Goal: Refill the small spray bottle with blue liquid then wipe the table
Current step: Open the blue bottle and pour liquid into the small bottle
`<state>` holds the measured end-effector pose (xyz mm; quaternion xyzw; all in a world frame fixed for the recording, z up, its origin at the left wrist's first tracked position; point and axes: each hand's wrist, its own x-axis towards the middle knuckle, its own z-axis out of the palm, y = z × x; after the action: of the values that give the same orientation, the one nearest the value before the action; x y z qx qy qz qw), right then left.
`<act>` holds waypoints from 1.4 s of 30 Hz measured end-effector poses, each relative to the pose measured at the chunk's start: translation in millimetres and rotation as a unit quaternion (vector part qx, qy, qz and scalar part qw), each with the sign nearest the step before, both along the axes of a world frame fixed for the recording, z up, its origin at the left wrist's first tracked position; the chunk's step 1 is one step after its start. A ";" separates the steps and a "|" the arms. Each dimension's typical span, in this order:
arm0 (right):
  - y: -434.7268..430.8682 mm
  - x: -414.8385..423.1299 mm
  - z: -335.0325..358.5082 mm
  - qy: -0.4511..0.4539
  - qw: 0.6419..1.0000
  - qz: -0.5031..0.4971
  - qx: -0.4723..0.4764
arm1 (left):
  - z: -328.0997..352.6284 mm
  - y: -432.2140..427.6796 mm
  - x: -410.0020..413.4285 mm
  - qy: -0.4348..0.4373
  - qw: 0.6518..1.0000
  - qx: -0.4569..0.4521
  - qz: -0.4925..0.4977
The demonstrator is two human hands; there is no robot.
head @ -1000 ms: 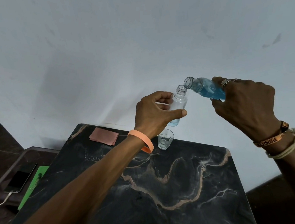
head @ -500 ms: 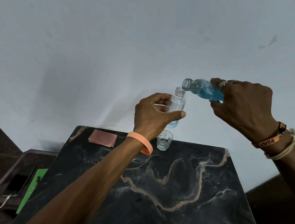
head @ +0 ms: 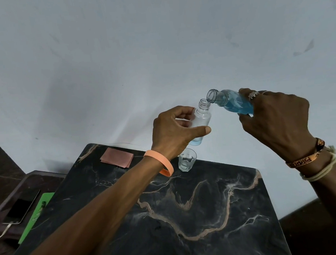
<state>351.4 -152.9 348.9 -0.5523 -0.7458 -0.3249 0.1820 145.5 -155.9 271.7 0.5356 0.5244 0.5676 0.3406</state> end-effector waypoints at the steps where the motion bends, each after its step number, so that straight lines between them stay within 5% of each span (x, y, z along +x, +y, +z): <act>1: 0.1 -0.2 -0.3 0.000 1.000 0.000 -0.001 | 0.0 0.0 -0.1 0.000 1.000 0.001 0.000; 42: -0.5 -1.8 1.4 -0.001 1.000 0.008 0.003 | 0.1 -2.4 -1.1 -0.011 1.000 0.005 0.002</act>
<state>349.6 -153.4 350.3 -0.5454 -0.7495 -0.3259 0.1857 144.4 -158.3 271.8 0.5295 0.5191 0.5769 0.3425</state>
